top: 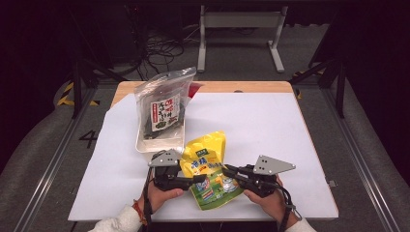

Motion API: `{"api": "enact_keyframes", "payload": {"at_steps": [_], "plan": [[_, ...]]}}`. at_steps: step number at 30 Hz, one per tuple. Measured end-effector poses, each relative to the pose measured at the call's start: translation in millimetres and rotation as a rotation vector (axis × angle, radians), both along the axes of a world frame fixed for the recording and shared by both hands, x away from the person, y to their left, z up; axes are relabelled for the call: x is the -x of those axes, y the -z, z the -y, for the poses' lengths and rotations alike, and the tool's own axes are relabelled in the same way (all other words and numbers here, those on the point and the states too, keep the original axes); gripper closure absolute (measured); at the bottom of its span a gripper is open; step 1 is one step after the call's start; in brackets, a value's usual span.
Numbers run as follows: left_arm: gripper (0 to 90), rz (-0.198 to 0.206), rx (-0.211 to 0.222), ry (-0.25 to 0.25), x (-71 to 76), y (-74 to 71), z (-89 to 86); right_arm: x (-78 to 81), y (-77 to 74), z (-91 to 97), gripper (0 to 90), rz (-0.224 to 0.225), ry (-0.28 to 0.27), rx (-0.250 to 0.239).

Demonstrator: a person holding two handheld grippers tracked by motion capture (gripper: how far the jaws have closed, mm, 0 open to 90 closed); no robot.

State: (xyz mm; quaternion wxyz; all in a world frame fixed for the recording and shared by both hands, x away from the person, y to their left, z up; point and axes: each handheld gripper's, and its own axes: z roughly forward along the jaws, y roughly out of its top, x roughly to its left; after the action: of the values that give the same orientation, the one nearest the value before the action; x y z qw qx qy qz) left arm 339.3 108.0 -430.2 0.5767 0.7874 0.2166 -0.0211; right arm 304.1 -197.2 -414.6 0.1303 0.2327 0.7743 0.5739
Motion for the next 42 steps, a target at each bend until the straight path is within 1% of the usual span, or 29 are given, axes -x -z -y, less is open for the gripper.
{"api": "enact_keyframes", "payload": {"at_steps": [2, 4, 5, 6, 8, 9, 10, 11, 12, 13, 14, 15, 16, 17, 19, 22, 24, 25, 26, 28, 30, 32, 33, 36, 37, 39, 40, 41, 42], "plan": [[74.1, 0.015, 0.01, -0.011, -0.6, -4.8, -4.9, 1.1, 1.0, -3.6, 83.5, 0.006, -0.003, 0.024], [79.5, 0.018, 0.032, -0.008, -1.3, -6.9, -8.5, 2.3, 1.4, -7.6, 82.8, 0.017, -0.003, 0.038], [81.7, 0.02, 0.029, -0.008, -0.9, -8.3, -9.8, 2.6, 1.0, -9.1, 81.9, 0.024, 0.001, 0.044], [82.7, 0.043, 0.022, -0.011, -0.9, -10.3, -10.7, 2.6, -0.1, -11.8, 80.4, 0.026, 0.004, 0.051], [83.0, 0.067, 0.016, -0.014, 0.8, -14.6, -11.4, 2.9, -0.5, -12.6, 80.1, 0.03, 0.005, 0.054], [83.1, 0.069, 0.014, -0.011, 1.5, -16.3, -11.7, 3.4, -1.1, -13.1, 79.6, 0.034, 0.011, 0.05], [83.2, 0.085, 0.014, -0.011, 1.0, -18.0, -12.4, 3.4, -2.1, -13.5, 78.9, 0.038, 0.01, 0.052], [83.2, 0.088, 0.02, -0.004, 1.2, -19.1, -13.0, 3.3, -2.9, -13.7, 78.0, 0.036, 0.011, 0.051], [83.4, 0.099, 0.011, -0.001, 1.5, -21.4, -13.9, 3.5, -3.8, -13.5, 77.0, 0.036, 0.013, 0.047], [83.5, 0.099, 0.011, -0.001, 1.5, -21.4, -13.9, 3.5, -3.8, -13.5, 77.0, 0.036, 0.013, 0.047], [83.5, 0.109, 0.008, 0.006, 1.9, -22.7, -14.3, 3.6, -4.9, -13.6, 75.0, 0.035, 0.011, 0.045], [83.6, 0.124, -0.006, 0.016, 1.8, -23.0, -14.8, 3.8, -5.5, -13.3, 74.8, 0.03, 0.004, 0.041], [83.6, 0.121, -0.007, 0.02, 1.9, -22.6, -16.1, 4.9, -6.7, -12.9, 74.5, 0.029, -0.012, 0.034], [83.6, 0.121, -0.002, 0.025, 1.2, -21.9, -17.8, 6.1, -8.0, -13.2, 73.6, 0.037, -0.023, 0.039], [83.7, 0.13, -0.009, 0.032, 0.4, -22.5, -20.6, 7.8, -10.3, -14.9, 69.2, 0.041, -0.035, 0.053], [83.6, 0.137, -0.003, 0.019, 0.5, -25.3, -26.3, 9.5, -10.5, -15.8, 62.4, 0.039, -0.037, 0.059], [83.7, 0.142, 0.004, 0.007, 1.3, -27.5, -31.2, 10.3, -10.3, -14.3, 57.6, 0.038, -0.029, 0.065], [83.6, 0.153, 0.0, 0.002, 1.5, -29.0, -33.9, 10.8, -10.8, -13.3, 55.7, 0.034, -0.022, 0.071], [83.7, 0.15, 0.009, -0.005, 2.2, -30.1, -36.2, 11.2, -11.5, -12.5, 53.7, 0.032, -0.015, 0.072], [83.7, 0.163, 0.015, -0.016, 1.7, -33.7, -42.2, 11.3, -12.7, -10.7, 50.4, 0.033, -0.006, 0.082], [83.7, 0.185, 0.016, -0.031, 2.1, -39.1, -47.6, 11.7, -12.0, -7.4, 47.2, 0.029, 0.007, 0.081], [83.7, 0.199, 0.018, -0.039, 1.8, -43.2, -51.7, 11.5, -10.0, -4.1, 44.1, 0.023, 0.023, 0.095], [83.6, 0.213, 0.017, -0.045, 1.6, -46.0, -54.2, 11.4, -8.8, -2.0, 43.2, 0.014, 0.027, 0.096], [83.7, 0.23, 0.026, -0.07, 1.6, -53.0, -60.6, 12.0, -5.4, 5.4, 37.0, -0.011, 0.052, 0.105], [83.7, 0.23, 0.026, -0.07, 1.6, -53.0, -60.6, 12.0, -5.4, 5.4, 37.0, -0.011, 0.052, 0.105], [83.6, 0.252, 0.023, -0.082, 0.0, -57.9, -64.3, 12.7, -4.2, 10.9, 33.1, -0.028, 0.072, 0.124], [83.6, 0.254, 0.026, -0.09, 0.2, -59.3, -64.5, 13.5, -3.4, 14.0, 32.2, -0.033, 0.082, 0.128], [83.6, 0.265, 0.026, -0.092, -0.6, -61.2, -65.7, 14.1, -2.6, 16.3, 31.0, -0.039, 0.087, 0.133], [83.6, 0.268, 0.028, -0.097, -1.2, -62.7, -66.7, 14.8, -1.5, 19.1, 29.1, -0.049, 0.089, 0.152]]}}
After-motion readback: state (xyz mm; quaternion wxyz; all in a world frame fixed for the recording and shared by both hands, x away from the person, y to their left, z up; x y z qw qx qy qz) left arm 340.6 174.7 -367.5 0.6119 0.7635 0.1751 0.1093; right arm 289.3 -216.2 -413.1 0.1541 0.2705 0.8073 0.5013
